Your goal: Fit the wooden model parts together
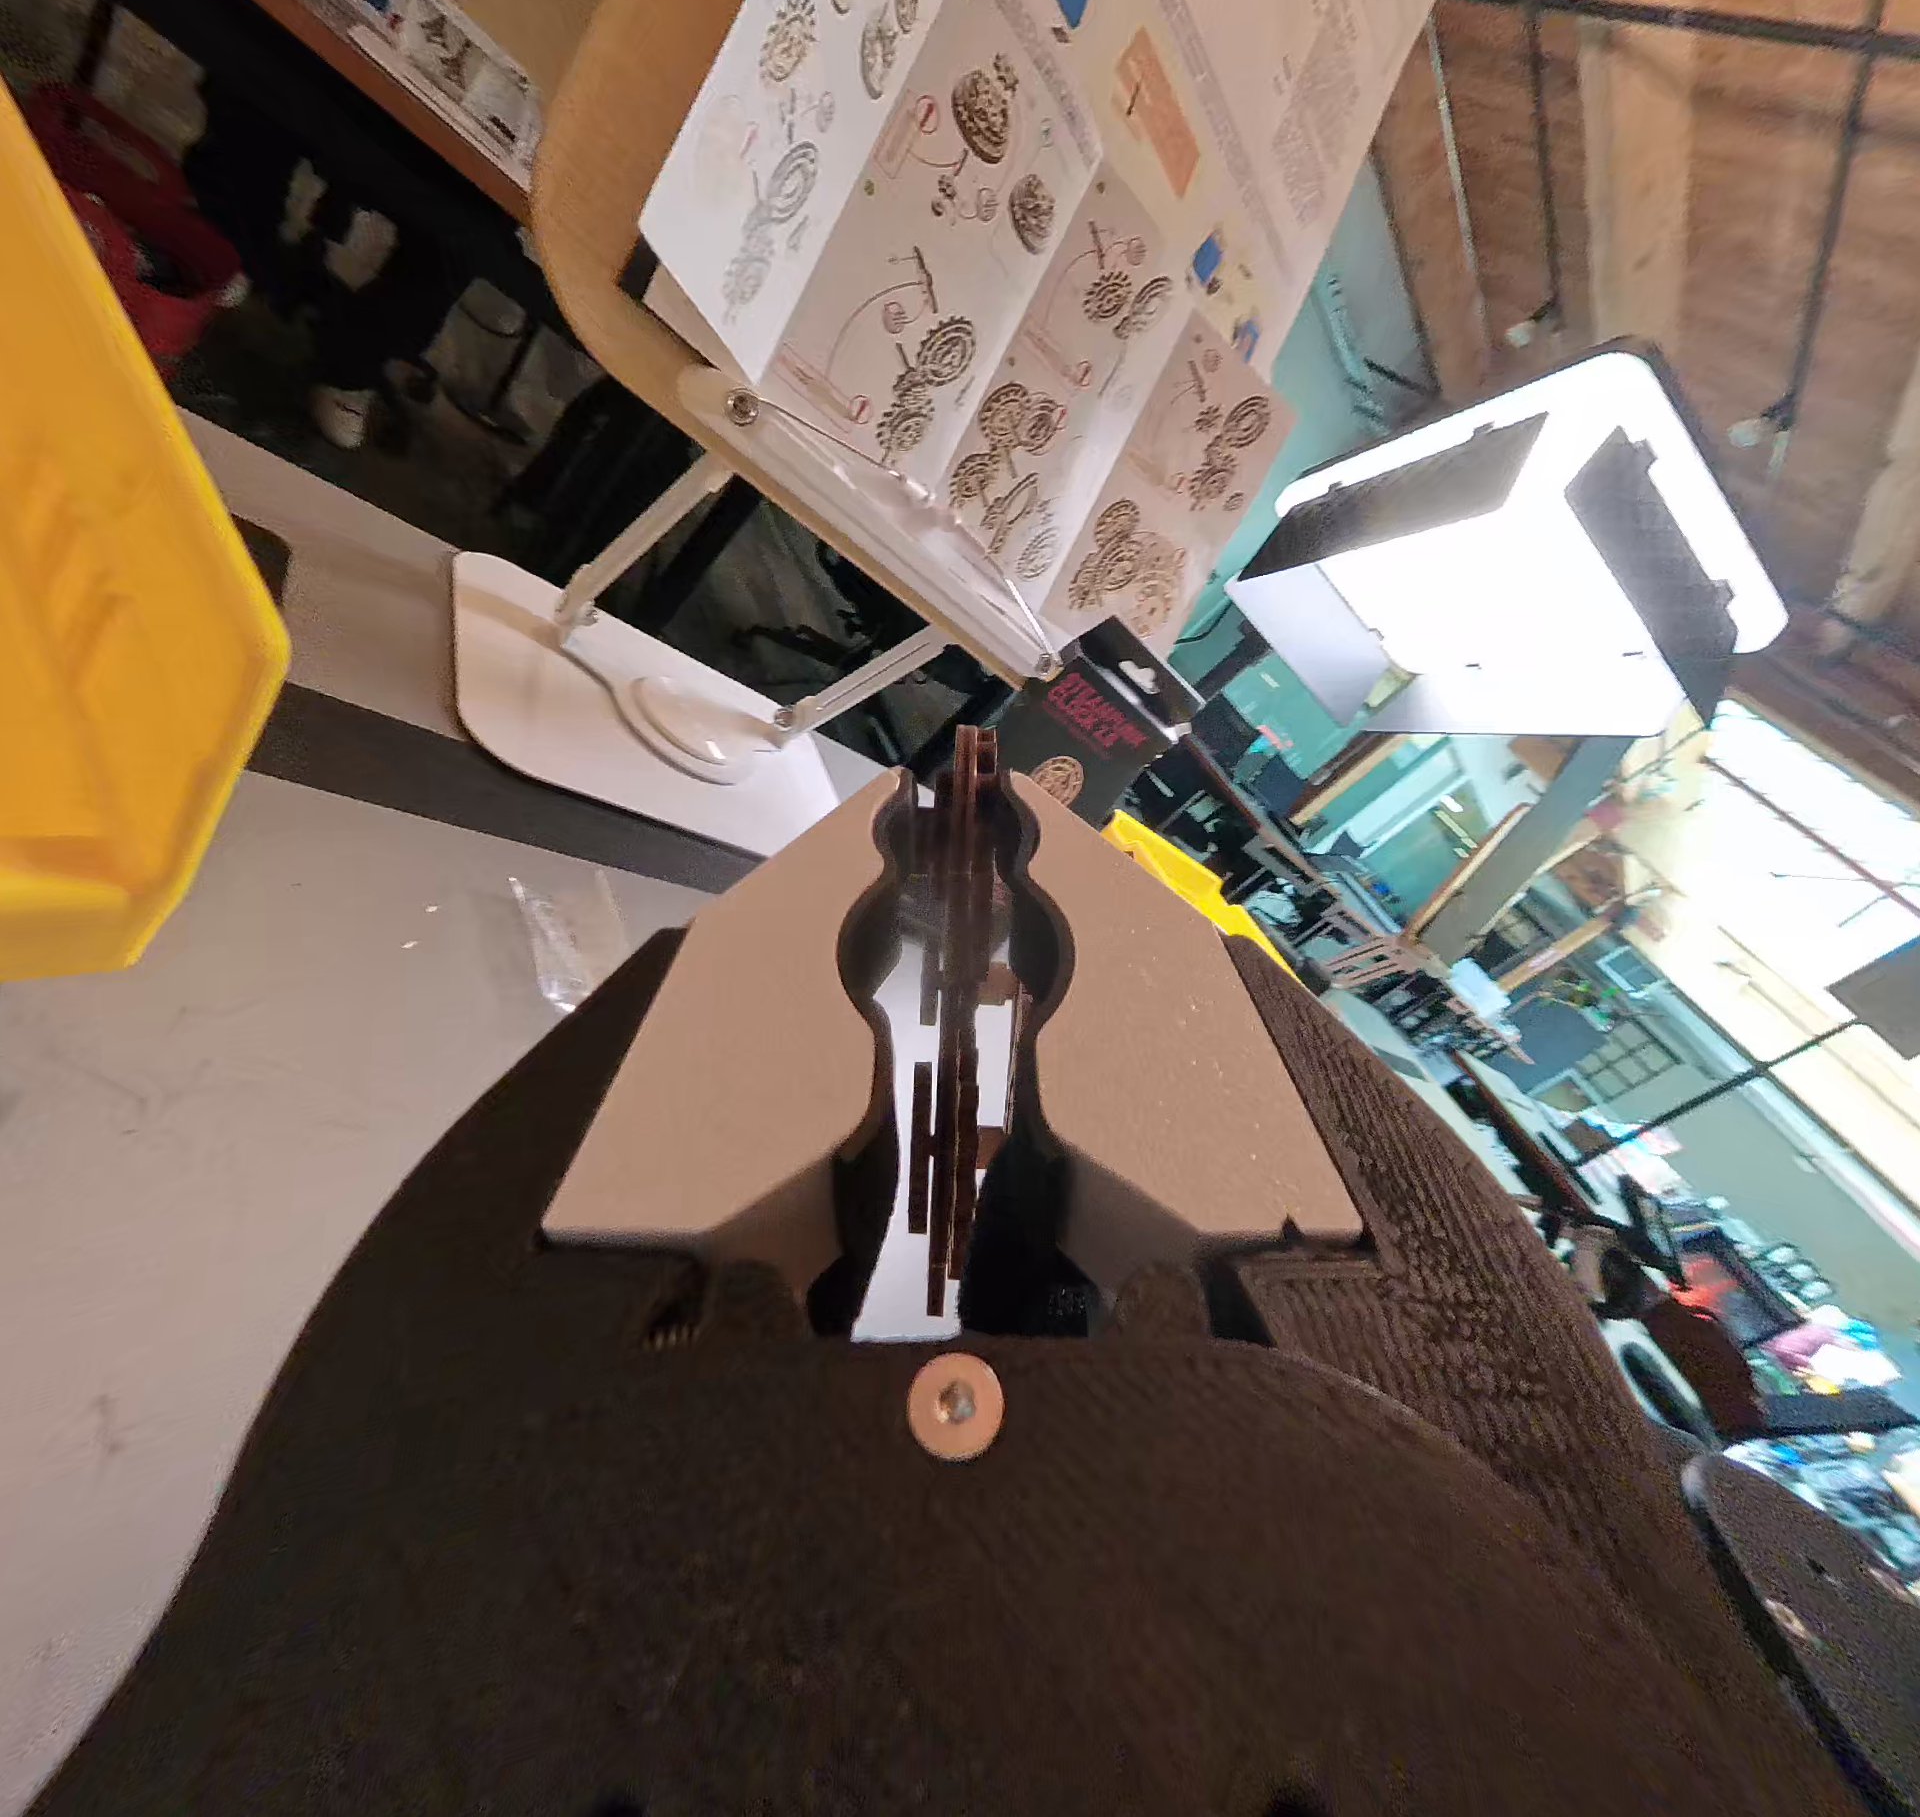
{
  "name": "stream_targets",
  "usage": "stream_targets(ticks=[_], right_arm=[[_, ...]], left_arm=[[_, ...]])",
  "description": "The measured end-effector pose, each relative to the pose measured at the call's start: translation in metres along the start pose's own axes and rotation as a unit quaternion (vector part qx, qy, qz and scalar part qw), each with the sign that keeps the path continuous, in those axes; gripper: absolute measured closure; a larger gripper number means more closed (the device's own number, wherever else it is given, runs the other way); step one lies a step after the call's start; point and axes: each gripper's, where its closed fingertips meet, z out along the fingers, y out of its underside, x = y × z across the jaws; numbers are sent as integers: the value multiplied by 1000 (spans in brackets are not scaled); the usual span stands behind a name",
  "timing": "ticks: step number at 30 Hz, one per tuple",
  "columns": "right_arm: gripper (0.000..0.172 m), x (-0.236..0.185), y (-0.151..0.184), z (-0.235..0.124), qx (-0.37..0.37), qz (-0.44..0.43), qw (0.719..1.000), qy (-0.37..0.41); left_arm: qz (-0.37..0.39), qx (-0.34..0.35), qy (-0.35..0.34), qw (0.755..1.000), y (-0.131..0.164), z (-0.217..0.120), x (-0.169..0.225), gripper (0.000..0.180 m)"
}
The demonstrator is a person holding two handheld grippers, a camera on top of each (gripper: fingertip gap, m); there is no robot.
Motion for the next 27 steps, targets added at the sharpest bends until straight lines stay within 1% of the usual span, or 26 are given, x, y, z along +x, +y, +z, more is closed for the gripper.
stream_targets(ticks=[5, 11, 16, 21, 27], right_arm=[[172, 9, -9, -6, 15, -6, 1000, 13], [172, 18, -19, -13, 34, -11, 999, 26], [172, 23, -22, -16, 41, -15, 999, 31], [172, 26, -25, -19, 51, -25, 998, 37], [172, 27, -30, -23, 65, -39, 996, 44]], left_arm=[[-46, -4, 50, 998, 2, 1, 11, 168], [-115, -16, 111, 987, 7, 2, 18, 168], [-131, -18, 149, 980, 7, 1, 27, 169], [-146, -18, 203, 968, 6, -2, 40, 168], [-145, -19, 254, 956, 5, -7, 55, 168]])
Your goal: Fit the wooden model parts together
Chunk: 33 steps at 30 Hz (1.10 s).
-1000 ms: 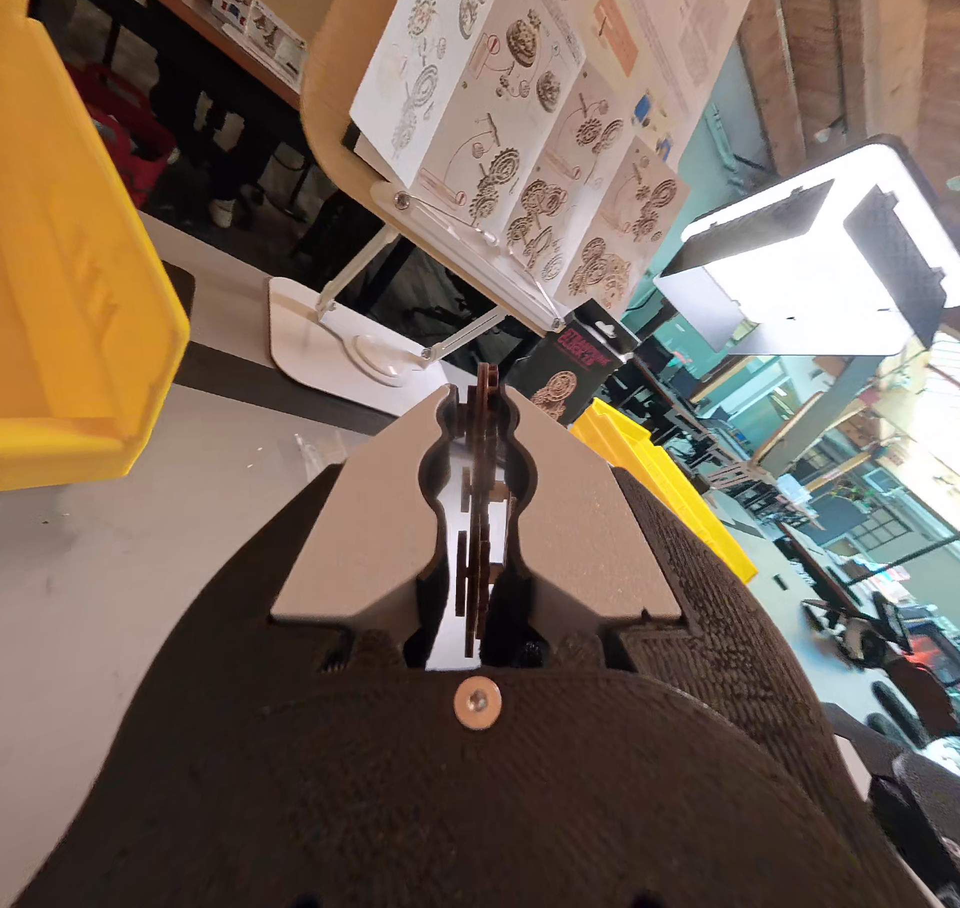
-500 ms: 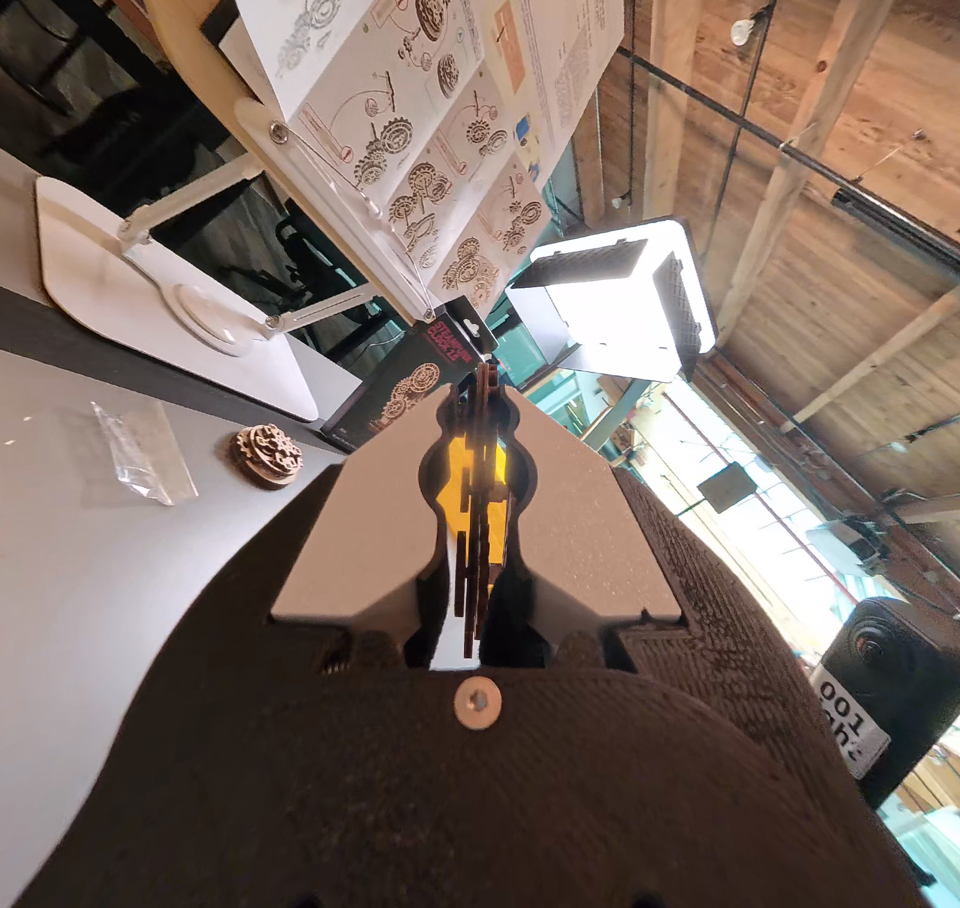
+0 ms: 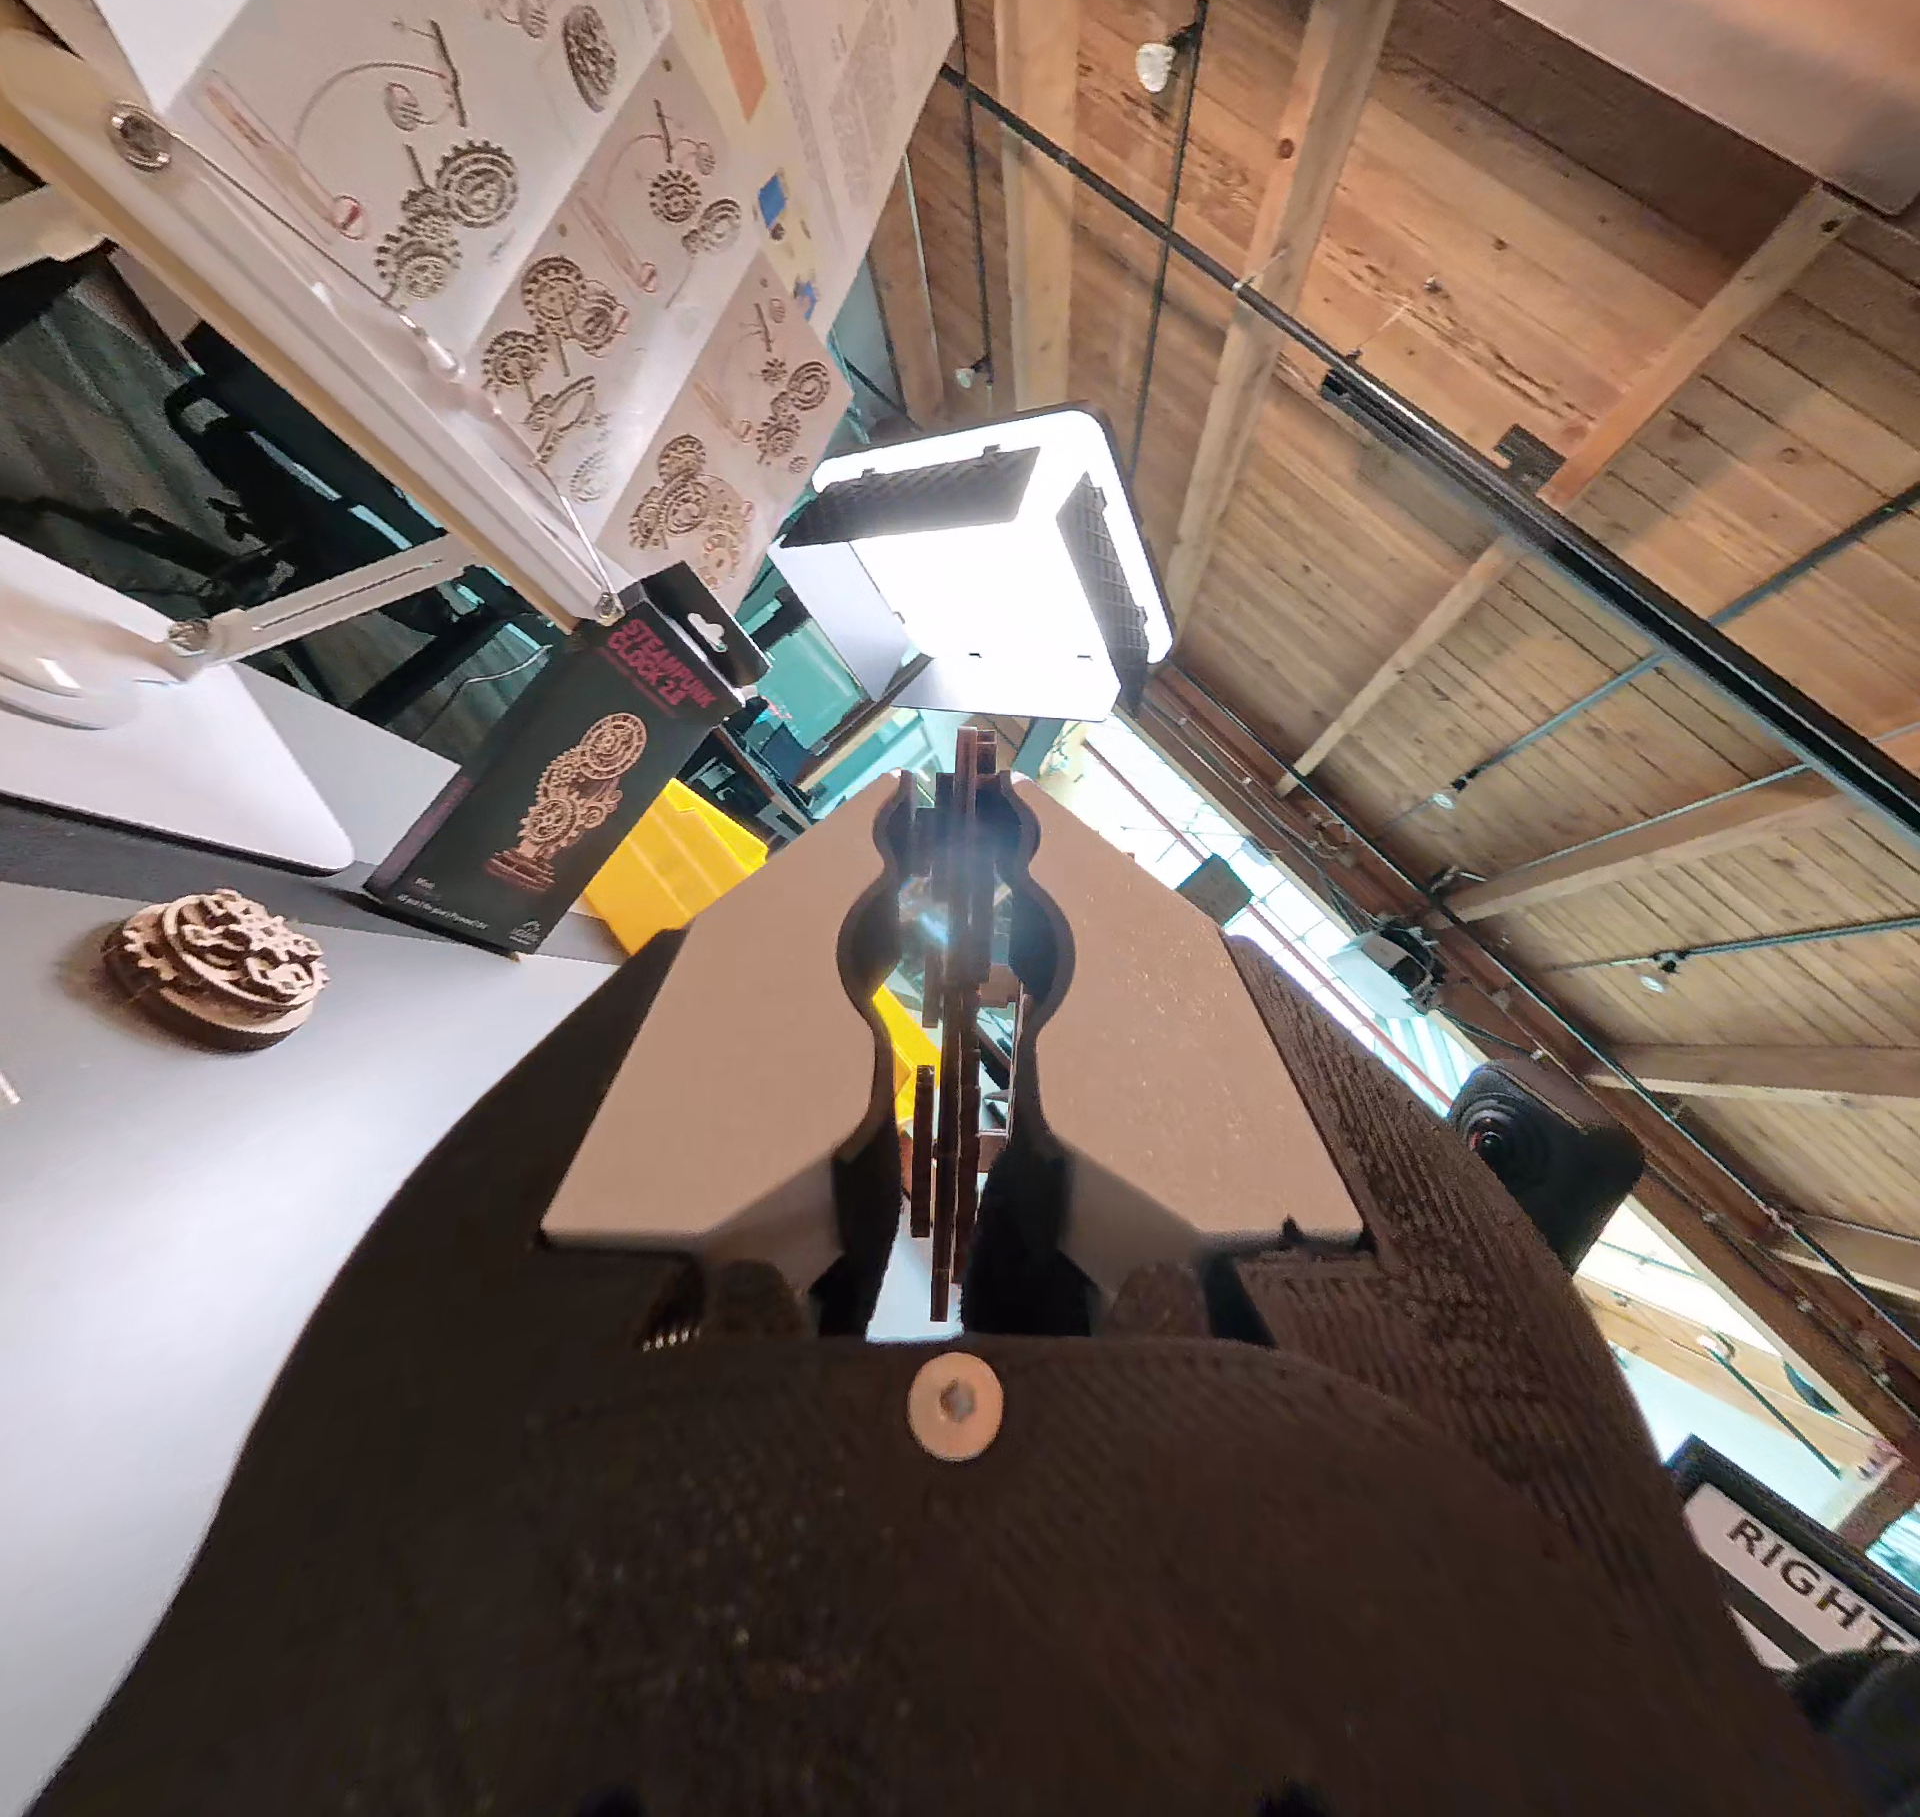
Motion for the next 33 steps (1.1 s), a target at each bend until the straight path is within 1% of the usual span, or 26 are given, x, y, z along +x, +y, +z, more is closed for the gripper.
stream_targets(ticks=[7, 9, 15, 20, 28, 33], right_arm=[[172, 1, -1, -1, 5, -6, 1000, 1], [172, 3, -2, -2, 8, -7, 1000, 2], [171, 13, -2, -2, 13, -10, 1000, 12], [168, 24, 2, 0, 10, -2, 1000, 13], [164, 55, 13, 9, 14, 0, 1000, 27], [163, 85, 1, 23, 41, 6, 998, 49]], left_arm=[[-2, -2, 11, 1000, 1, 0, 2, 168], [1, -8, -14, 1000, 3, -1, -7, 168], [16, -26, -119, 992, 12, -8, -46, 168], [4, -50, -167, 985, 29, -13, -69, 168], [-54, -78, -181, 979, 57, -17, -93, 168], [-59, -95, -185, 976, 68, -17, -96, 168]])
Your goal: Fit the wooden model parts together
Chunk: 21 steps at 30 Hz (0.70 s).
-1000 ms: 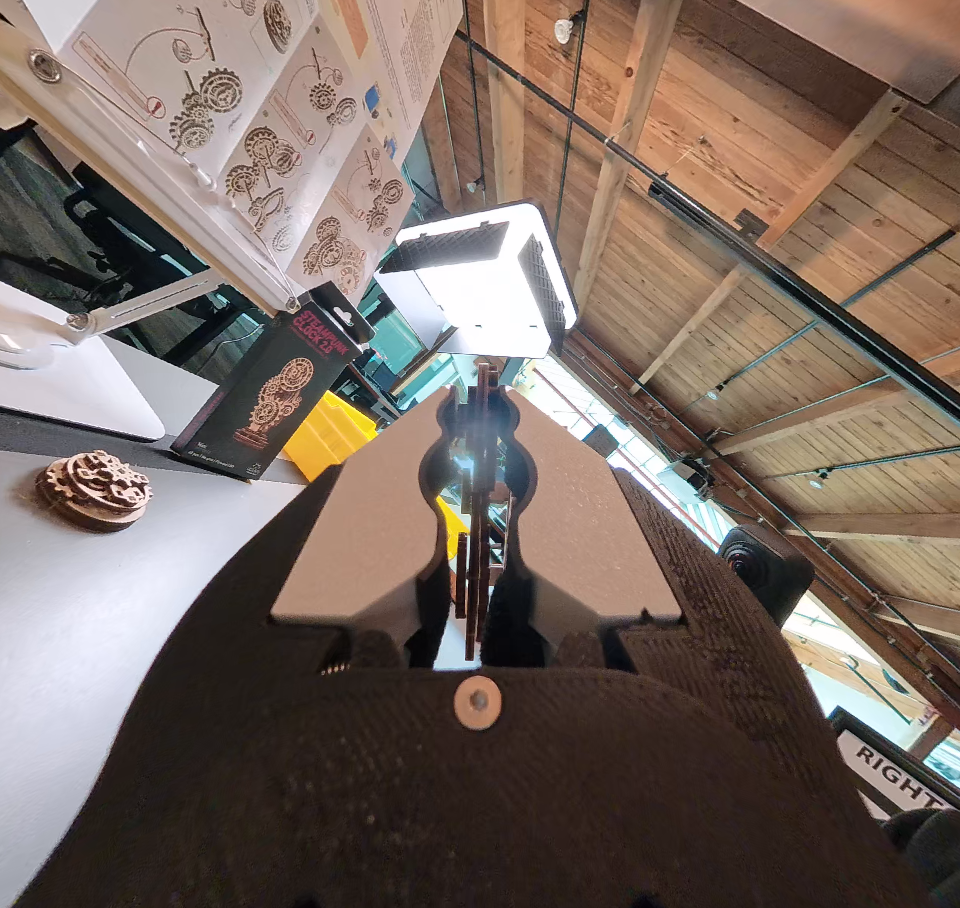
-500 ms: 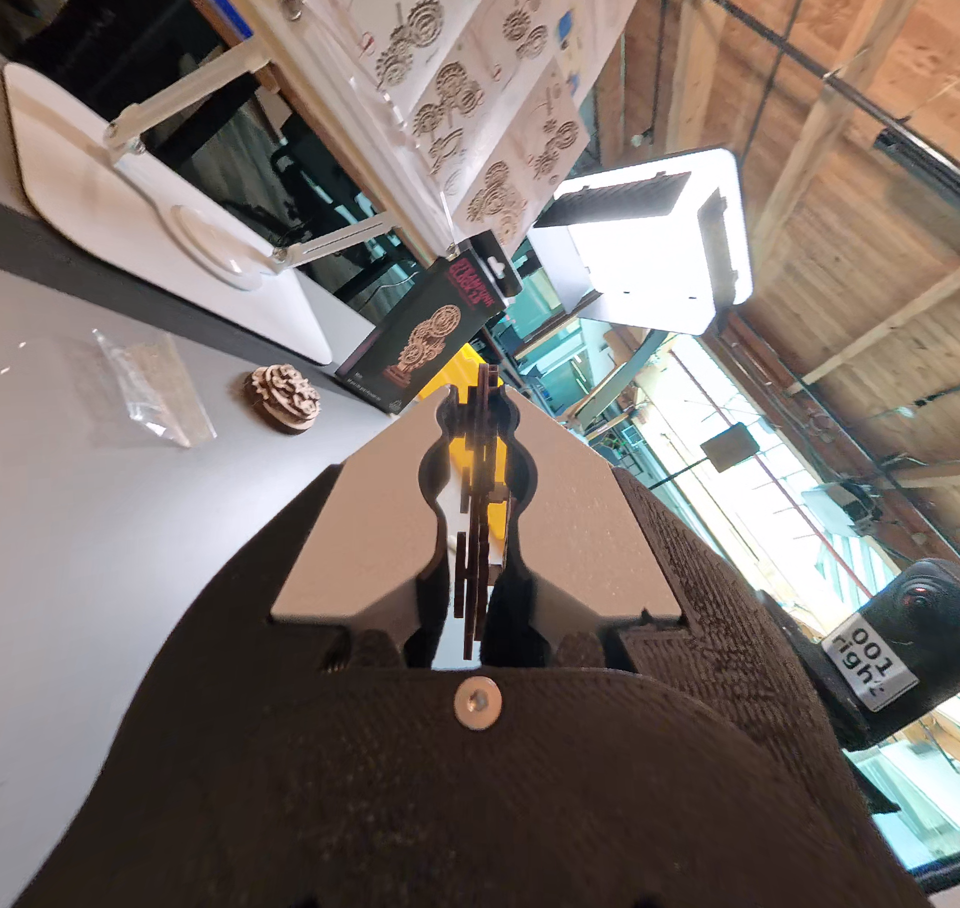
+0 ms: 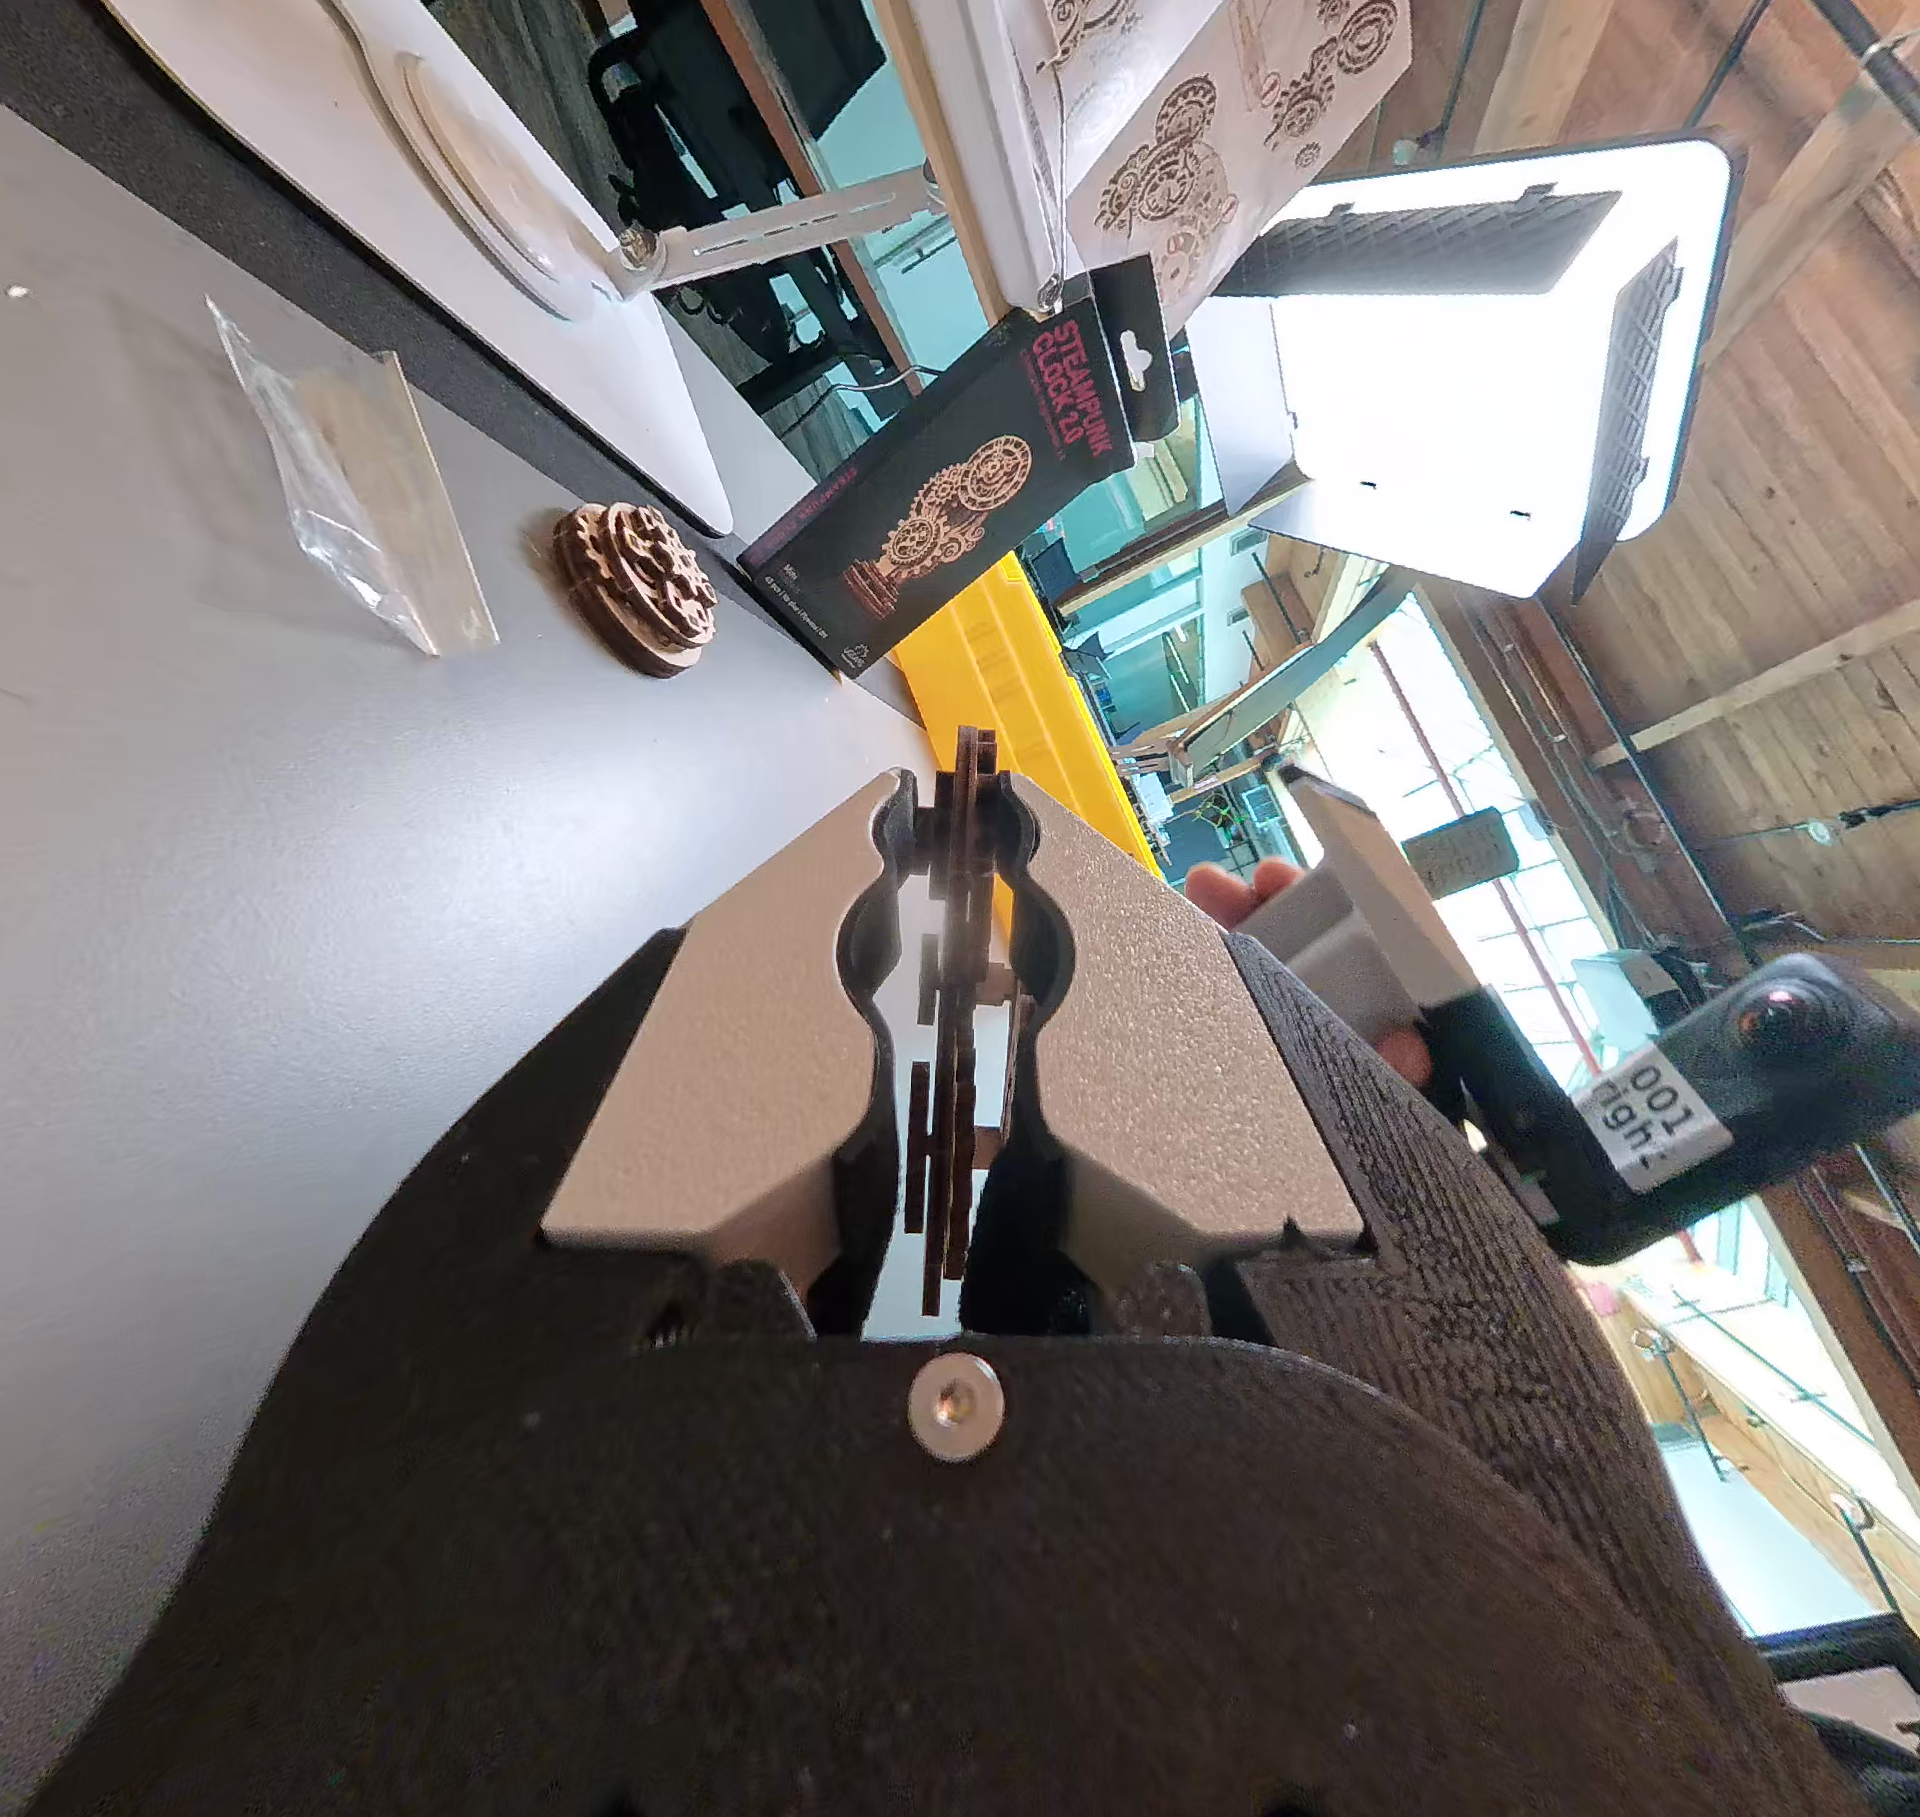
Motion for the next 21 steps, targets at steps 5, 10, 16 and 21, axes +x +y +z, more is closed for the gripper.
stream_targets(ticks=[5, 10, 16, 21], right_arm=[[165, 38, -28, 23, 38, -3, 999, 35], [169, 67, -56, 52, 73, -1, 995, 63], [172, 84, -72, 87, 81, -26, 992, 90], [172, 93, -68, 103, 69, -28, 992, 97]], left_arm=[[-17, 6, 13, 1000, -2, -2, 2, 169], [-10, 3, 10, 1000, 0, -2, 0, 168], [-16, 7, 9, 1000, -4, -4, -5, 168], [-19, 11, 10, 1000, -8, -6, -6, 168]])
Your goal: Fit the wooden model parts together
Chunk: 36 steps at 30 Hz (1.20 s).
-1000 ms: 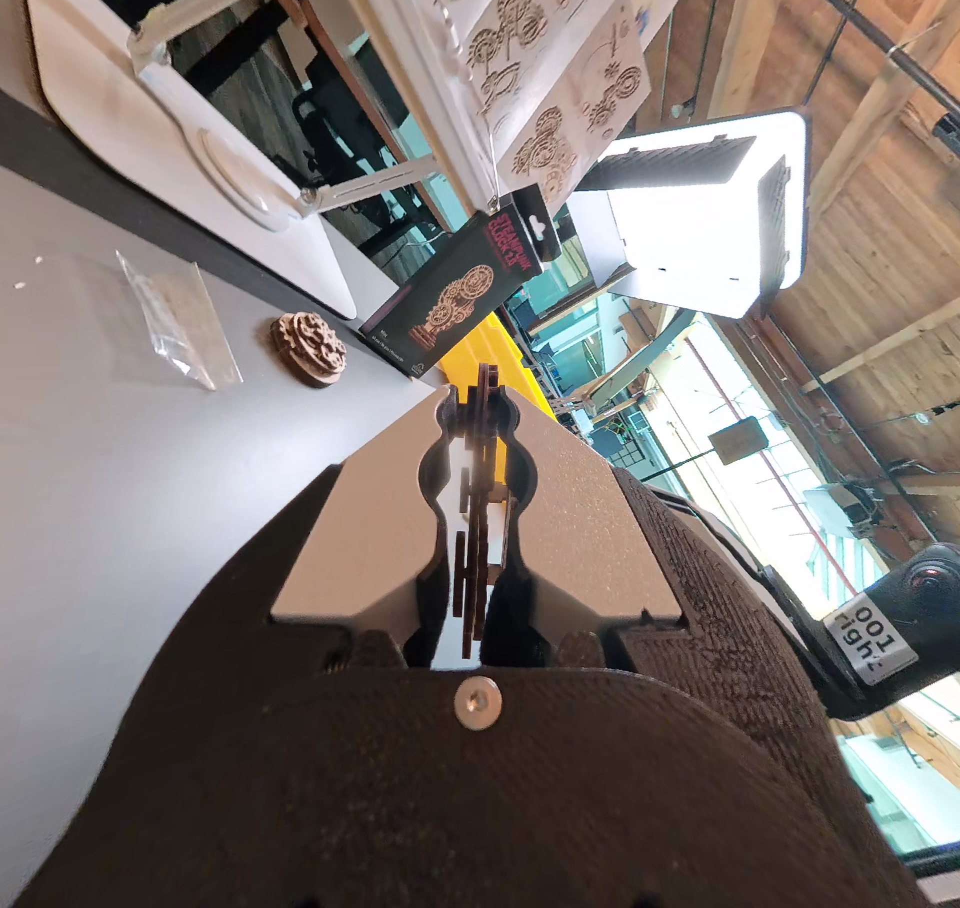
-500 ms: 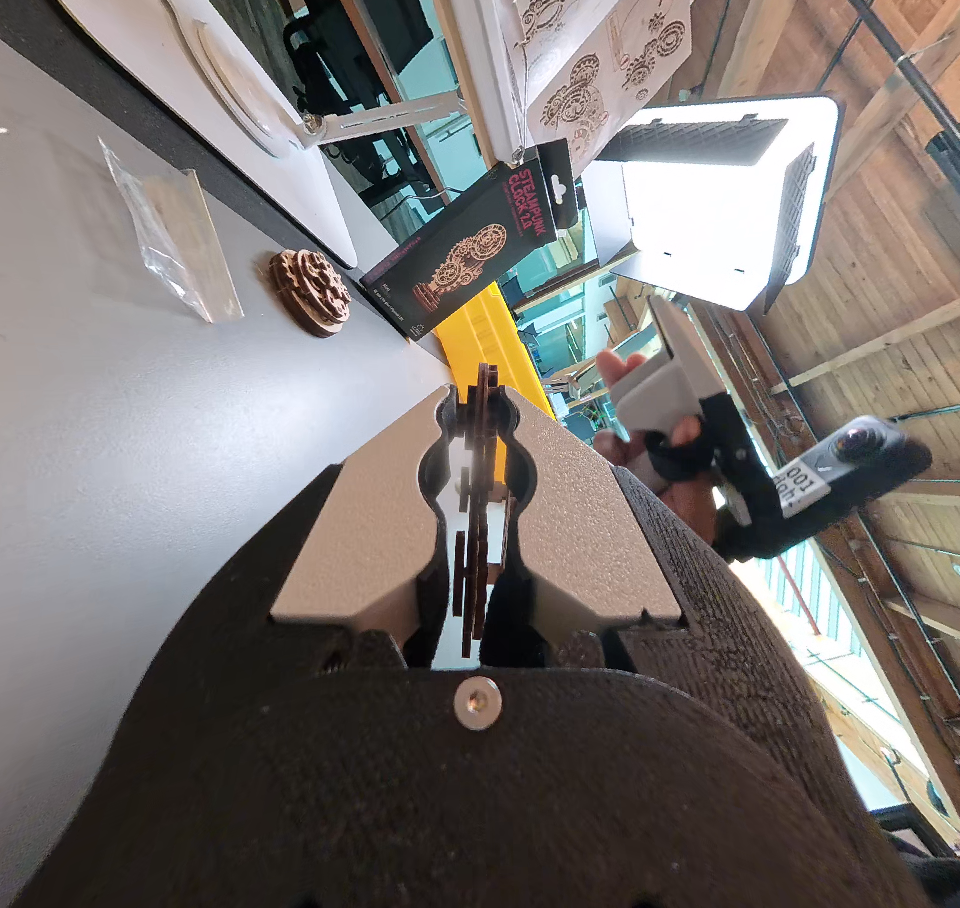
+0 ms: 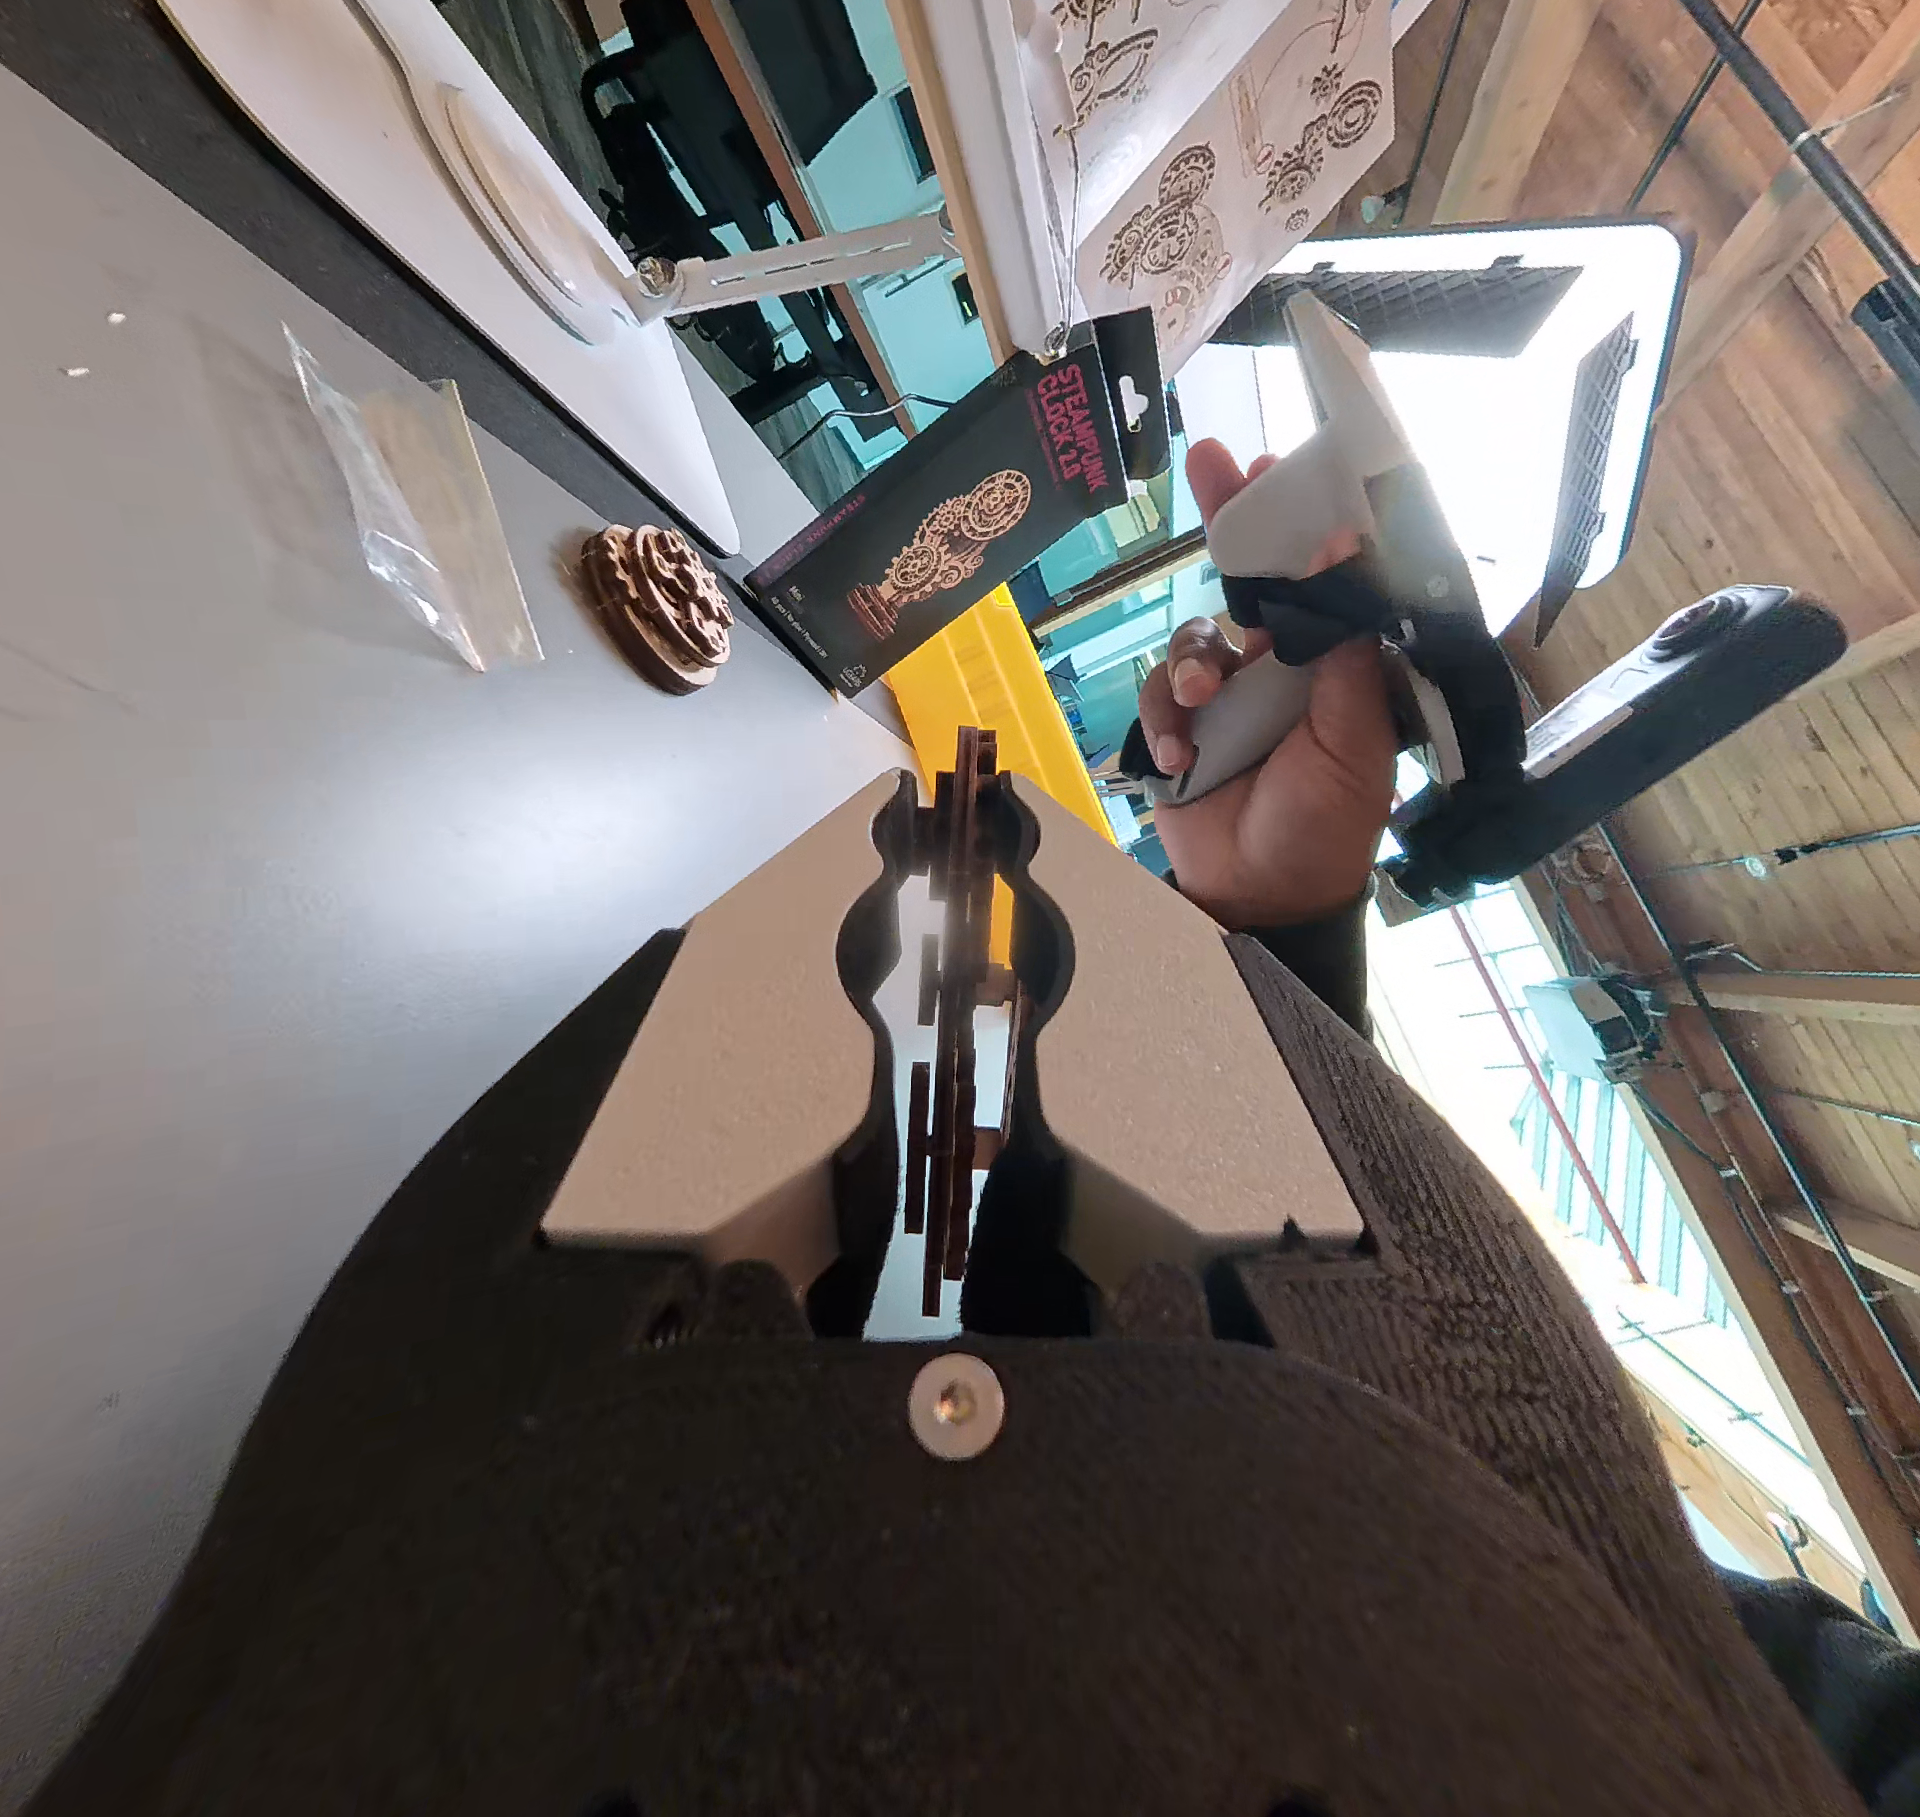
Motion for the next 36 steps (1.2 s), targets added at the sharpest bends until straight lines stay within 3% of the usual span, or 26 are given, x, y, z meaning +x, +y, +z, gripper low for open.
stream_targets(ticks=[10, 36], right_arm=[[167, 10, 17, 0, -8, 9, 1000, 5], [154, 48, 14, -4, 11, 14, 999, 38]], left_arm=[[-5, 0, -1, 1000, -1, -1, -4, 168], [-9, 3, 0, 1000, -2, -1, -6, 167]])
